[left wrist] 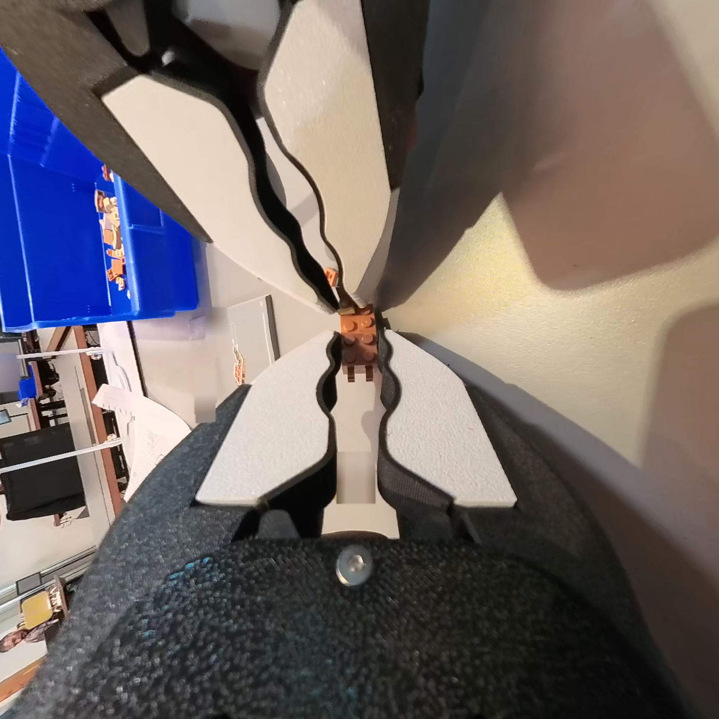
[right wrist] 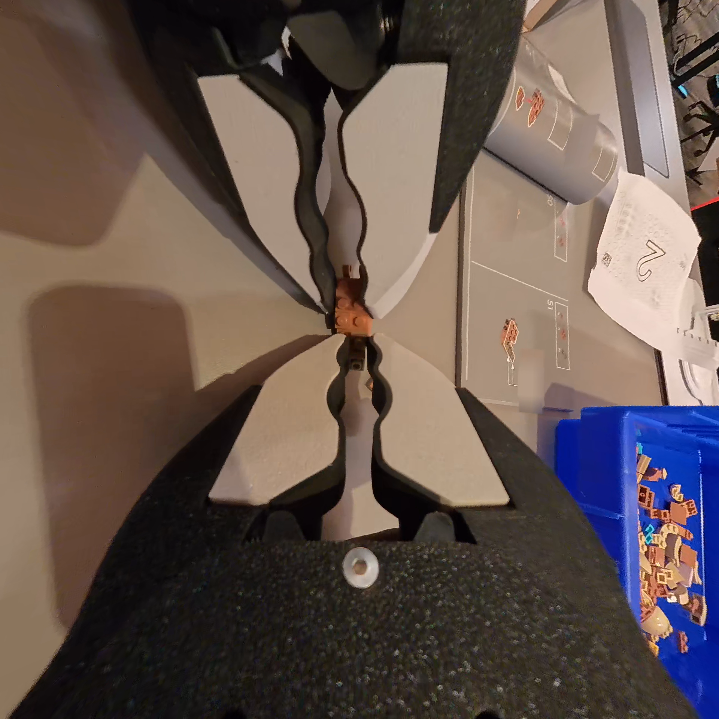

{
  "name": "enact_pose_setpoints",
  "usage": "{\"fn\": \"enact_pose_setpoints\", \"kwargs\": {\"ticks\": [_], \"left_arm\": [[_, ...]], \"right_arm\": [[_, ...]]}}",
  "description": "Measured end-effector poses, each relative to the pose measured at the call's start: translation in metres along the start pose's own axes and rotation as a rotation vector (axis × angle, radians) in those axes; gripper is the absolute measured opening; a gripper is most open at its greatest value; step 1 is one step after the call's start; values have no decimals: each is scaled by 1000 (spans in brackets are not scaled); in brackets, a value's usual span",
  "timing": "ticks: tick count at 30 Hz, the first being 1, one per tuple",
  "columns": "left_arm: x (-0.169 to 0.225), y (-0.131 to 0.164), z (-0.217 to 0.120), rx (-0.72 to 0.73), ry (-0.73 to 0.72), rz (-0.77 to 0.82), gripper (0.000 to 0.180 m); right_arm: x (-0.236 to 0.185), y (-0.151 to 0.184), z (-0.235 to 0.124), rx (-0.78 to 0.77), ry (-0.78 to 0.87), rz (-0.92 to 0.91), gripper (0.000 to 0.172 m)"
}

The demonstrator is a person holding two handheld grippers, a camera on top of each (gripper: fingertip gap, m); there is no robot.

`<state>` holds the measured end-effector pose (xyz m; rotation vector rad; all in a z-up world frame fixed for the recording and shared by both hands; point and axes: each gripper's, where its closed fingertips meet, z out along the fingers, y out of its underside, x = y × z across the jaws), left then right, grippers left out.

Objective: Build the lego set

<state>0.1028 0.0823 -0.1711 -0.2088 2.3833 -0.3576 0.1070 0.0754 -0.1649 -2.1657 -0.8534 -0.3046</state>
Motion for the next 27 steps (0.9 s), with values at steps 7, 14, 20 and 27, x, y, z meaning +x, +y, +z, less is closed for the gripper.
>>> {"fn": "enact_pose_setpoints", "kwargs": {"ticks": [7, 14, 20, 27], "left_arm": [[0, -3, 0, 13, -4, 12, 18], [-1, -5, -2, 24, -29, 62, 17], [-1, -5, -2, 14, -61, 142, 17], [-2, -9, -5, 26, -105, 249, 17]], "right_arm": [[-1, 0, -1, 5, -20, 12, 8], [-1, 0, -3, 21, -44, 35, 8], [-3, 0, -3, 19, -59, 45, 8], [-3, -1, -4, 21, -82, 70, 9]]}}
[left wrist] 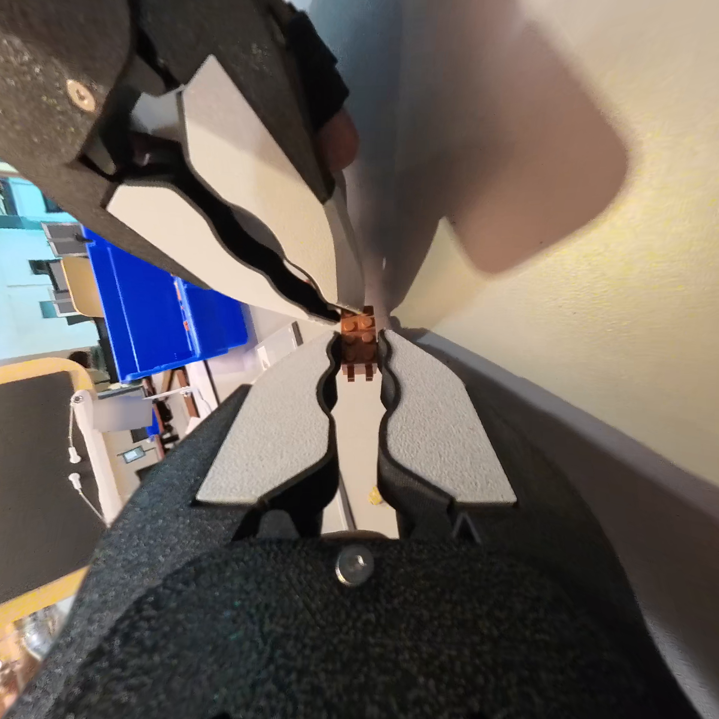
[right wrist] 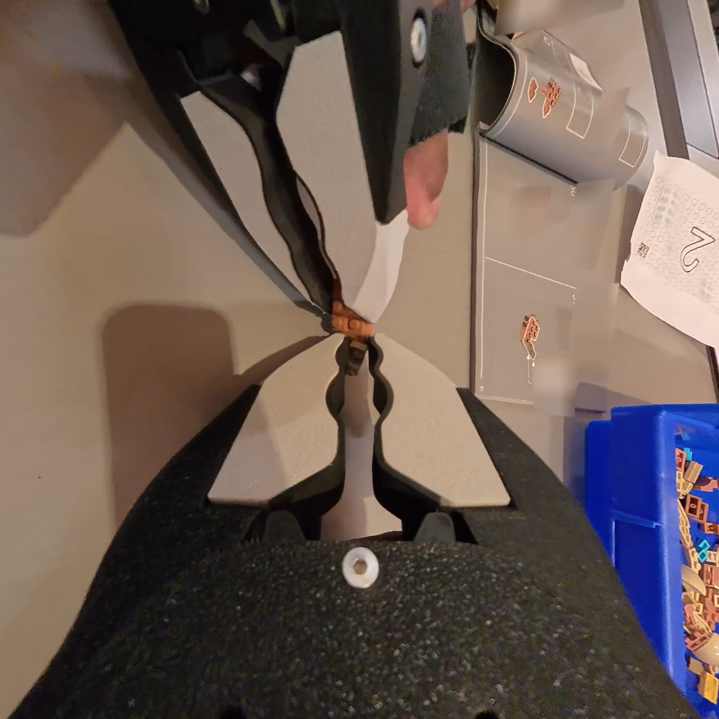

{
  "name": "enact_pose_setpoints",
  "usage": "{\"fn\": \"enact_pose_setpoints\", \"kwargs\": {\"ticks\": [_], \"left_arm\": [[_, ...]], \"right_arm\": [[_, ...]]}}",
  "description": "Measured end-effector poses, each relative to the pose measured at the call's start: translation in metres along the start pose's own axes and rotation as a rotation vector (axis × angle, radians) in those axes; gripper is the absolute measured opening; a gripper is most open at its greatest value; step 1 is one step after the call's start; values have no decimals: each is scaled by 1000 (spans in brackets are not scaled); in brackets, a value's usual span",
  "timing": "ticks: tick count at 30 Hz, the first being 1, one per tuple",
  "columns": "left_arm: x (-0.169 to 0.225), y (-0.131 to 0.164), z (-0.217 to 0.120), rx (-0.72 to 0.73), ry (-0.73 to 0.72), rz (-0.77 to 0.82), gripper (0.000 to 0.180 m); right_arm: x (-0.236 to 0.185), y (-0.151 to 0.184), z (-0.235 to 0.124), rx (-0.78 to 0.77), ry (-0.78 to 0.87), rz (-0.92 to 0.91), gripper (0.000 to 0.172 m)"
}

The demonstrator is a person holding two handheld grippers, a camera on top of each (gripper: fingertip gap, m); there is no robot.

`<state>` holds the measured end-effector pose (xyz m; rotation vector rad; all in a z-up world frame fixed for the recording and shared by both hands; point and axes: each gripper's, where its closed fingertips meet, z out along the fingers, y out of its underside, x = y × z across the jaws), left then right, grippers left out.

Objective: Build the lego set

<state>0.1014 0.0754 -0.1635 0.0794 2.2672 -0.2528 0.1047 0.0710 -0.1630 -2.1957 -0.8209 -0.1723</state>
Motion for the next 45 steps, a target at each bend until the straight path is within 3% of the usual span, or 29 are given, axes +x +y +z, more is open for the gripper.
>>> {"fn": "enact_pose_setpoints", "kwargs": {"ticks": [6, 13, 27, 34, 45], "left_arm": [[3, -1, 1, -3, 8, 41, 17], [5, 5, 0, -15, 52, -24, 18], [7, 4, -1, -3, 81, -72, 18], [7, 3, 0, -2, 83, -78, 18], [7, 4, 0, -7, 80, -86, 18]], "right_arm": [[-4, 3, 2, -17, -21, -4, 10], [-2, 7, -3, -14, -56, 22, 22], [10, 13, -9, 37, -124, 211, 15], [2, 23, -1, -53, -101, 136, 19], [-2, 17, -3, -44, -106, 132, 9]]}}
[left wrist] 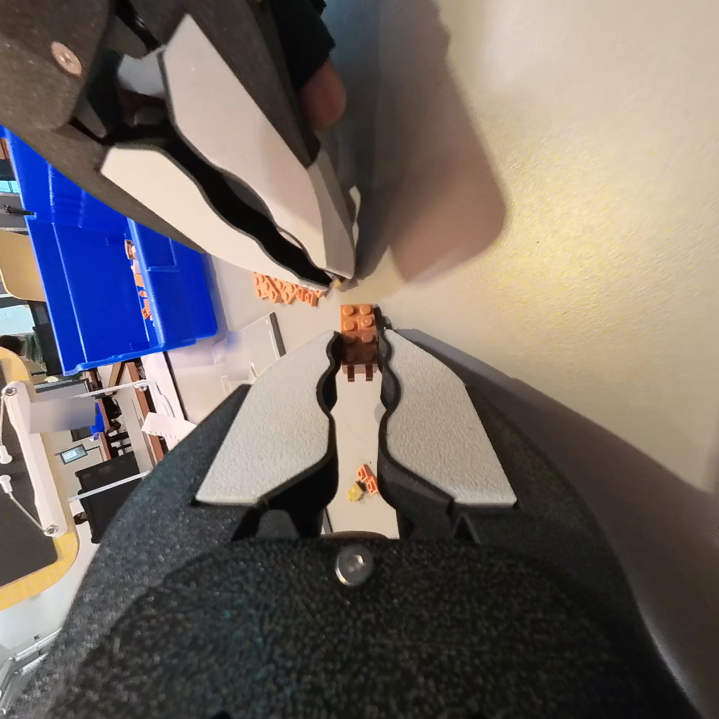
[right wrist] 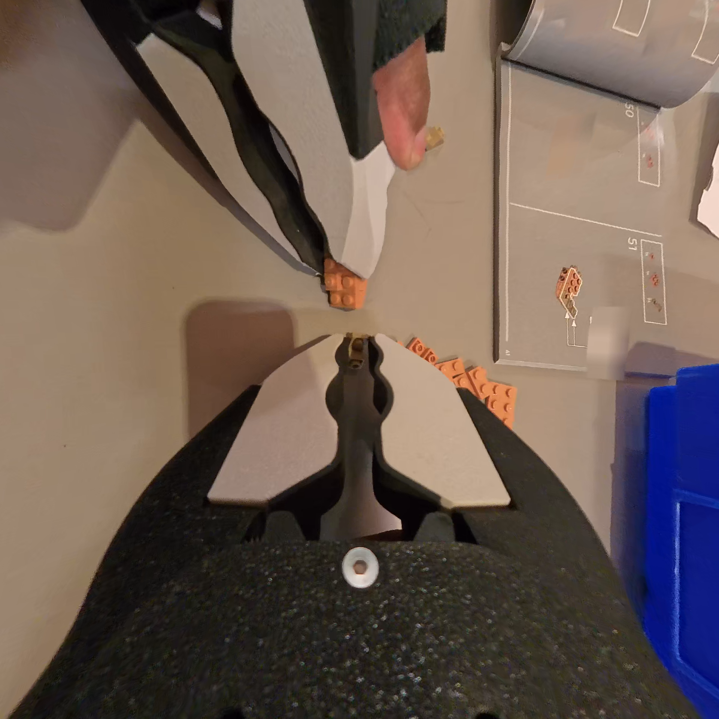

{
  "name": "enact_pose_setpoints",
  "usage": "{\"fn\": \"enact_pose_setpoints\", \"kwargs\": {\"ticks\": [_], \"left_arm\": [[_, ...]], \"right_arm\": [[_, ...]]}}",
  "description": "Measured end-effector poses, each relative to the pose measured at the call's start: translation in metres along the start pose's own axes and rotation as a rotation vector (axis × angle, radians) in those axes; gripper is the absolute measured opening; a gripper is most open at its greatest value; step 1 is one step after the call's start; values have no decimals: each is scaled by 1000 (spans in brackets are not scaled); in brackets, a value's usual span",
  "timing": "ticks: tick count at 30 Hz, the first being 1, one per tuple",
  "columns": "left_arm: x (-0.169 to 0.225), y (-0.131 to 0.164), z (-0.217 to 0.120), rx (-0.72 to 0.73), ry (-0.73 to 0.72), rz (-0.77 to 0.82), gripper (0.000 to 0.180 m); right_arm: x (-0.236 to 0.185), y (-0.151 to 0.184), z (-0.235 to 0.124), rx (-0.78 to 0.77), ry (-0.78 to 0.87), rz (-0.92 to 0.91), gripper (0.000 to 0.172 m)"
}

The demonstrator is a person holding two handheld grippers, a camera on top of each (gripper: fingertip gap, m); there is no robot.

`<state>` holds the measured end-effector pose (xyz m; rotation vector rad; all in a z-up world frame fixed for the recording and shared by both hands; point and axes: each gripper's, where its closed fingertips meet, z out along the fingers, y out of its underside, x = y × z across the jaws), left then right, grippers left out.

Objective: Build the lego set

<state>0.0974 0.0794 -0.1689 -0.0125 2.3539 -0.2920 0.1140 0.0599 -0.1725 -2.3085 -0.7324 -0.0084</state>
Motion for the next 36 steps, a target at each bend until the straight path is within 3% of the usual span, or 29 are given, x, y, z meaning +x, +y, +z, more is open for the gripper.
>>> {"fn": "enact_pose_setpoints", "kwargs": {"ticks": [9, 26, 36], "left_arm": [[0, 0, -1, 0, 0, -1, 18], [-1, 8, 0, -47, 1, -20, 18], [-2, 9, 0, -50, -1, -22, 18]], "right_arm": [[9, 1, -7, 34, -10, 70, 10], [2, -3, 4, 2, 36, 27, 10], [11, 1, -1, -5, 25, 168, 10]]}}
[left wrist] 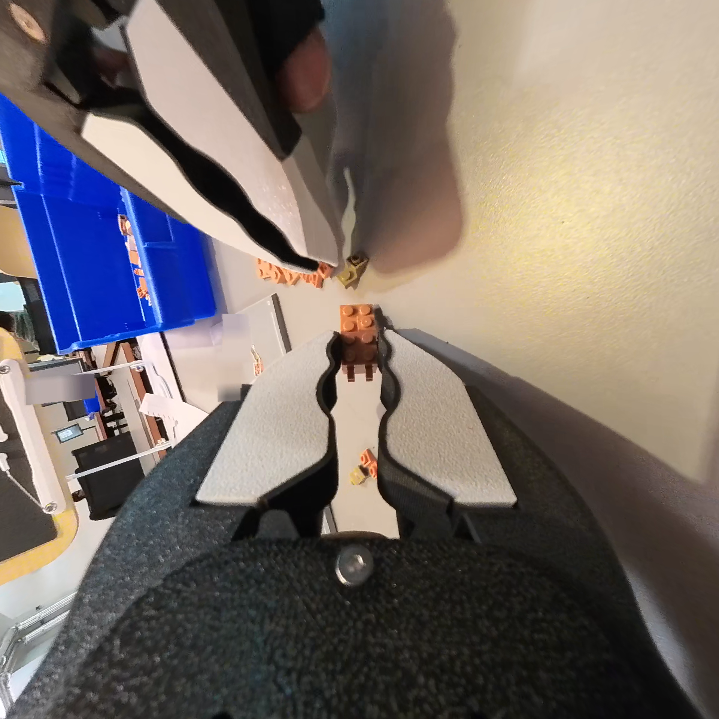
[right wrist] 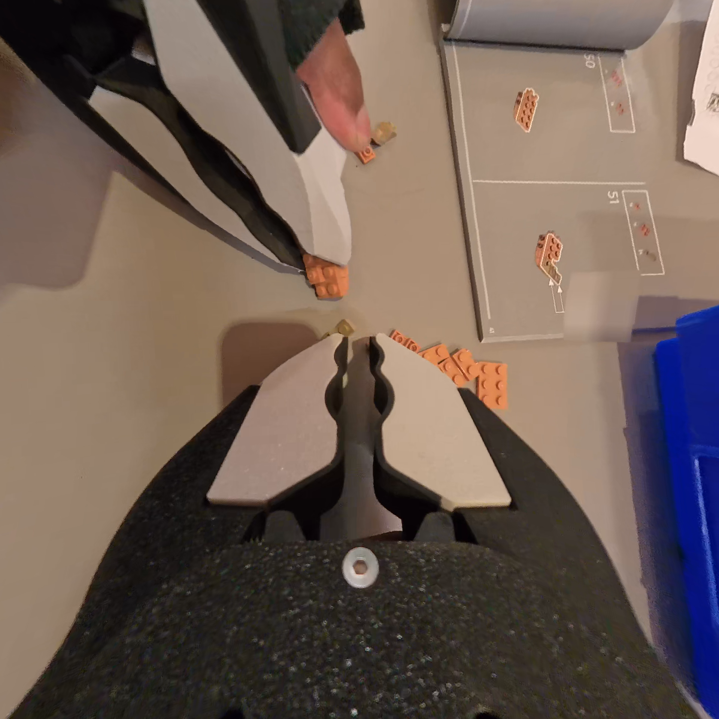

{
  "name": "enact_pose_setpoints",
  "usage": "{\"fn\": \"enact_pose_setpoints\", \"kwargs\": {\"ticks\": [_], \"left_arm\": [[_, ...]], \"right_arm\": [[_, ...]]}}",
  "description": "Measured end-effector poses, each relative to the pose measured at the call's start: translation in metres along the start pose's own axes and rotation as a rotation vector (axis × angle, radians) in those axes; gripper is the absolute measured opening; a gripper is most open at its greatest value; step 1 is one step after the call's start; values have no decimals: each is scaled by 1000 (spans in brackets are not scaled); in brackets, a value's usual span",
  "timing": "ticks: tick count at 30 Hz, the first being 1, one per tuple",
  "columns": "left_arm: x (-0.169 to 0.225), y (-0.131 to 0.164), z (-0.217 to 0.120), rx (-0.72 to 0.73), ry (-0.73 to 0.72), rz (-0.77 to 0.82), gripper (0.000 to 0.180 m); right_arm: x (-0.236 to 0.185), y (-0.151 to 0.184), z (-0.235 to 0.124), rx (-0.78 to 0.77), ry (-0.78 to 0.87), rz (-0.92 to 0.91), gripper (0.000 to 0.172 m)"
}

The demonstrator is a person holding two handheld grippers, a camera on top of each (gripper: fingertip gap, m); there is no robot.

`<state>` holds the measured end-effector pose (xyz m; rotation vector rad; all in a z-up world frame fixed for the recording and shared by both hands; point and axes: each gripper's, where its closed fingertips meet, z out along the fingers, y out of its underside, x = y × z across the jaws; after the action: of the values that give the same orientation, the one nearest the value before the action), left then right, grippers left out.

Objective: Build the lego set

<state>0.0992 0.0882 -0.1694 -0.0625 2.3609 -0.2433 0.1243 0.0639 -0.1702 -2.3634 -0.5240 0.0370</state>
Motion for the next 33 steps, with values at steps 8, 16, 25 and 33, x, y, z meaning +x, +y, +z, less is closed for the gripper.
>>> {"fn": "enact_pose_setpoints", "kwargs": {"ticks": [8, 16, 25, 33], "left_arm": [[-2, 3, 2, -27, -4, 3, 18], [-2, 2, 3, -20, -1, -1, 18], [-2, 2, 4, -26, 3, 1, 18], [-6, 7, 3, -36, -2, -12, 18]], "right_arm": [[-9, -3, 8, -13, -14, -9, 14], [1, 0, 2, -43, 63, -32, 10], [2, -5, 6, -18, 91, -56, 13], [-20, -3, 4, -39, -60, 123, 13]]}}
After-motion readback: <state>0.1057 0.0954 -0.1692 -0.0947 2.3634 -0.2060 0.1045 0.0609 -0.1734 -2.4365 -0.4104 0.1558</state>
